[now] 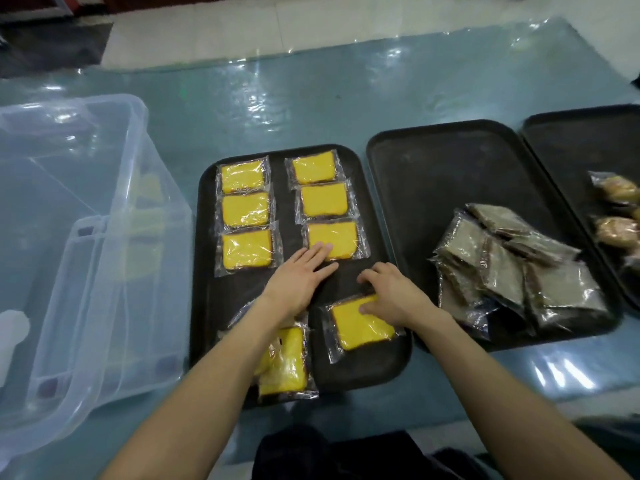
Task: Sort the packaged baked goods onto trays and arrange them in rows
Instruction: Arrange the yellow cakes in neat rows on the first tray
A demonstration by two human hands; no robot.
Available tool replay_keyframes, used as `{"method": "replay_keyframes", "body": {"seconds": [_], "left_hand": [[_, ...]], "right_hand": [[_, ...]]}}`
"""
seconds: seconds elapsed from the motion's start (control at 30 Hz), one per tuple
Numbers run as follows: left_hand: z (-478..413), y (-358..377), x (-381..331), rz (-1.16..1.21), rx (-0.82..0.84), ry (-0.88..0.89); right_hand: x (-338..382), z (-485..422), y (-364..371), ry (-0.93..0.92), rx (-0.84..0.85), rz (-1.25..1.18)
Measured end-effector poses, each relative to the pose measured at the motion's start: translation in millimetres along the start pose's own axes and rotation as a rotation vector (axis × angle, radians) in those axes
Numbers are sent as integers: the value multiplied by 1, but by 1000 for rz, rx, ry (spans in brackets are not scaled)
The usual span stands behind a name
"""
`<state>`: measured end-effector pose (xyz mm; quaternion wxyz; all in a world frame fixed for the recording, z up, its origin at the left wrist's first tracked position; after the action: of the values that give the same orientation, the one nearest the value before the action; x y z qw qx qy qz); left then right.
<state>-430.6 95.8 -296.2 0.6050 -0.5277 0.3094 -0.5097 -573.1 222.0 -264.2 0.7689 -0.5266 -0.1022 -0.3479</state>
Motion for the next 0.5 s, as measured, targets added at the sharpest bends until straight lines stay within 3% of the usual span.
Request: {"method": "replay_keyframes", "body": {"seconds": [0.1, 0.27, 0.37, 0.5], "left_hand": [[-2, -2, 5, 22, -1, -26], [-4, -5, -2, 51, 28, -85], [-3, -13, -2, 94, 34, -101], [17, -38, 11, 344, -127, -288]], "right_hand": [[-2, 14, 2, -67, -14, -67], [-21, 37, 27, -169, 25, 121], [-28, 39, 29, -185, -30, 92], [-12, 25, 23, -234, -144, 30]]}}
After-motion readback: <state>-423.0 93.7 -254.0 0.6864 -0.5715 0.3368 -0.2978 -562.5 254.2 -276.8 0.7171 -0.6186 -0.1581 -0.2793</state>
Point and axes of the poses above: each hand's wrist, its own z-axis away from the middle knuckle, its own y-axis out of the palm, x = y × z, the point moved 7 cm from there along -z, towards the middle knuckle, and after that the axes turned 12 degrees about -z, right-handed, at the moved point
